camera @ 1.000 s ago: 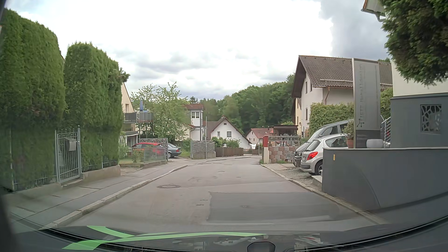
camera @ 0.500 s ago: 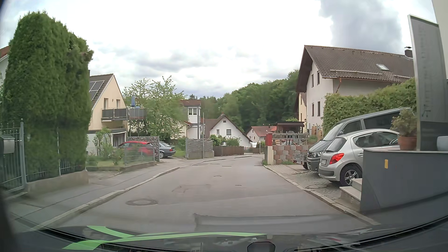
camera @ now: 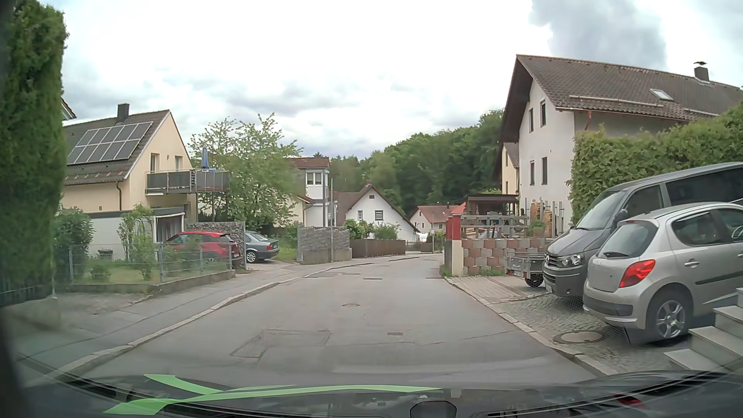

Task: Follow the waypoints while adhering to traffic rules and regulations

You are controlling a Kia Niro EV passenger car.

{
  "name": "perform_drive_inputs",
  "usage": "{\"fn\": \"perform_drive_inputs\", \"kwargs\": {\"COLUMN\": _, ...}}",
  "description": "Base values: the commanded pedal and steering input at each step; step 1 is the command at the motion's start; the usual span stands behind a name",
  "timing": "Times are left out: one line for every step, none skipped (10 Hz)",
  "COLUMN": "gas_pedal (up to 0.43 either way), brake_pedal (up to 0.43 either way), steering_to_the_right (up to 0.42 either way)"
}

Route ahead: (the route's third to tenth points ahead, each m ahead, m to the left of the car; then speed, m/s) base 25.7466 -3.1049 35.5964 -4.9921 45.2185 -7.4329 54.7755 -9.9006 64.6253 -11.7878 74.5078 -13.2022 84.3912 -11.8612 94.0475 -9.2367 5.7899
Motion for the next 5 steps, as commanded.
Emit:
{"fn": "perform_drive_inputs", "kwargs": {"gas_pedal": 0.0, "brake_pedal": 0.0, "steering_to_the_right": -0.002}}
{"fn": "perform_drive_inputs", "kwargs": {"gas_pedal": 0.0, "brake_pedal": 0.0, "steering_to_the_right": -0.002}}
{"fn": "perform_drive_inputs", "kwargs": {"gas_pedal": 0.0, "brake_pedal": 0.0, "steering_to_the_right": -0.004}}
{"fn": "perform_drive_inputs", "kwargs": {"gas_pedal": 0.0, "brake_pedal": 0.0, "steering_to_the_right": -0.005}}
{"fn": "perform_drive_inputs", "kwargs": {"gas_pedal": 0.0, "brake_pedal": 0.0, "steering_to_the_right": -0.005}}
